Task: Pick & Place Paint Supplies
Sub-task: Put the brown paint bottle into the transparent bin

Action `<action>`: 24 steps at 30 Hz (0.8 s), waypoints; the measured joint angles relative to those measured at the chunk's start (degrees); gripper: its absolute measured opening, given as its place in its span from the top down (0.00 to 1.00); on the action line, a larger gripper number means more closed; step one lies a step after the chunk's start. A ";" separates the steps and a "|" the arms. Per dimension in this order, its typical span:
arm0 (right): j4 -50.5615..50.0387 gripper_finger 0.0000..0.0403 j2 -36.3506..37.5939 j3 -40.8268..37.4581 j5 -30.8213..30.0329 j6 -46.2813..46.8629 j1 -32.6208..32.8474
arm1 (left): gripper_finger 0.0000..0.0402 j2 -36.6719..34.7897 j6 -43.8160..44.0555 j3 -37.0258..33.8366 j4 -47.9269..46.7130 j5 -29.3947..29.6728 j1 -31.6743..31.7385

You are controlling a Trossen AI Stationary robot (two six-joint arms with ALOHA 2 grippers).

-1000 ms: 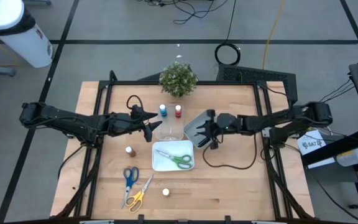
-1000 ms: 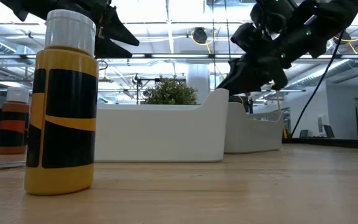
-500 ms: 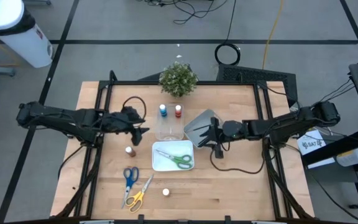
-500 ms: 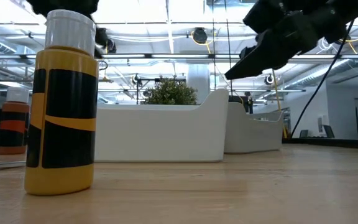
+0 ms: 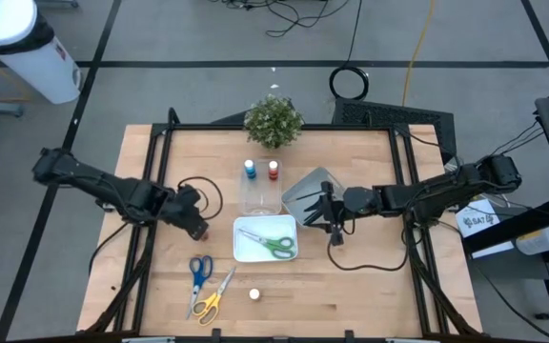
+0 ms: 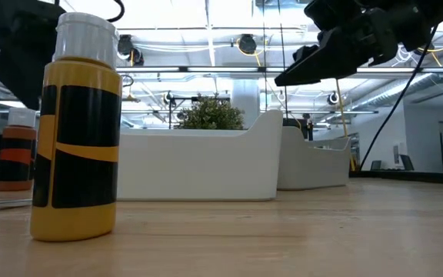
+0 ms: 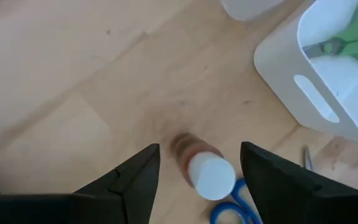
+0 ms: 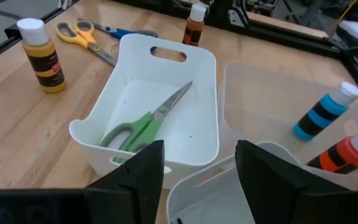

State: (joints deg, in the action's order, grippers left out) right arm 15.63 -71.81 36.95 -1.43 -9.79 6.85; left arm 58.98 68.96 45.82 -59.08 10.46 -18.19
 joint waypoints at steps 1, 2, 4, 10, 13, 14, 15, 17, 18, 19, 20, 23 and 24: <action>0.23 0.54 0.01 0.00 0.00 -0.08 0.00 | 0.41 0.59 1.11 0.00 0.10 0.02 -0.55; 0.23 0.54 0.00 0.00 0.00 -0.08 0.00 | 0.41 1.19 2.11 0.00 0.32 0.00 -1.06; 0.25 0.54 0.00 0.00 0.00 -0.10 0.00 | 0.41 2.61 3.33 0.00 0.55 -0.60 -2.02; 0.39 0.54 0.00 0.00 0.00 -0.10 0.00 | 0.41 6.79 6.34 0.00 0.65 -2.97 -3.35; 0.40 0.54 0.00 0.00 0.00 -0.10 0.00 | 0.41 8.55 6.74 0.00 0.63 -2.99 -3.33; 0.38 0.54 0.00 0.00 0.00 -0.10 0.00 | 0.41 9.01 6.75 0.00 0.64 -2.97 -3.33; 0.40 0.54 0.00 0.00 0.00 -0.10 0.00 | 0.41 9.46 6.76 0.00 0.65 -2.97 -3.28; 0.38 0.54 0.00 0.00 0.00 -0.10 0.00 | 0.42 10.36 6.74 0.00 0.63 -2.99 -3.19; 0.39 0.54 0.00 0.00 0.00 -0.10 0.00 | 0.43 10.68 6.76 0.00 0.63 -2.99 -3.19; 0.41 0.54 0.00 0.00 0.00 -0.10 0.00 | 0.45 10.90 6.84 0.00 0.65 -2.99 -3.19; 0.39 0.54 0.00 0.00 0.00 -0.02 0.00 | 0.48 11.06 7.02 0.00 0.65 -2.99 -3.19; 0.41 0.54 0.00 0.00 0.00 0.03 0.00 | 0.60 11.15 7.55 0.01 0.66 -3.00 -3.19; 0.41 0.54 0.00 0.00 0.00 0.03 0.00 | 0.64 11.13 7.76 0.03 0.66 -2.88 -3.19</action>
State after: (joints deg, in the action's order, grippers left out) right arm 16.03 -71.81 36.95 -1.43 -9.76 6.85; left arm 70.12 76.73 45.85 -58.42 7.58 -21.38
